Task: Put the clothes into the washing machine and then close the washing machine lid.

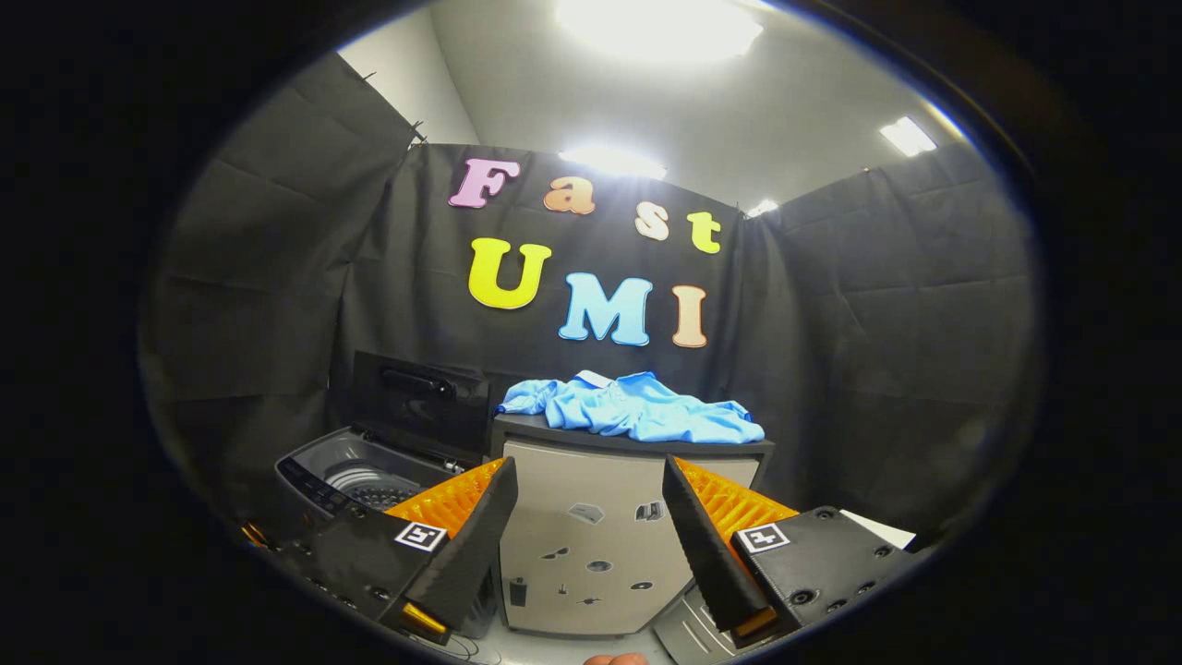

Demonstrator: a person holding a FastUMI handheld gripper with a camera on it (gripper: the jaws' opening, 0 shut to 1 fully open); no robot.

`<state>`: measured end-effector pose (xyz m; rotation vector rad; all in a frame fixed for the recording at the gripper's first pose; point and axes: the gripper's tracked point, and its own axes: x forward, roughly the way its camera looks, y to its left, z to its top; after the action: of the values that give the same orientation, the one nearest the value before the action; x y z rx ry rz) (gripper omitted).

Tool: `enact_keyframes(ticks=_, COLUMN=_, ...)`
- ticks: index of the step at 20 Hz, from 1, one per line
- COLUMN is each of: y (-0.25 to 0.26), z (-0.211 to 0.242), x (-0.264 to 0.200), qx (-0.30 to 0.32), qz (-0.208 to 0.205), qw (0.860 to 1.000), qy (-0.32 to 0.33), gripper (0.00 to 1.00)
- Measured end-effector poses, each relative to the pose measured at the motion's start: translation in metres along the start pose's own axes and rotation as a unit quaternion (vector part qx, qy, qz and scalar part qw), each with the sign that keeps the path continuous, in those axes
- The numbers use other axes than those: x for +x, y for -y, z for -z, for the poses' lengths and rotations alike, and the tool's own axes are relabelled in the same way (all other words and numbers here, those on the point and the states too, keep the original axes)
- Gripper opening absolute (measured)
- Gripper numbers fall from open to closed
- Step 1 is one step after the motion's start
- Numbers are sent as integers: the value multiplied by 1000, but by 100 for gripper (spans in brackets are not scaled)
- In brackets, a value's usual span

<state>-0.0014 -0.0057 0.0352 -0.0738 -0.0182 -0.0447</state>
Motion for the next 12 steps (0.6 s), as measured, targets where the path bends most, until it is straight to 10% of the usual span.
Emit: enact_keyframes(ticks=12, y=25, z=-63, x=68, qx=-4, qz=7, qw=1000, qy=15, gripper=98)
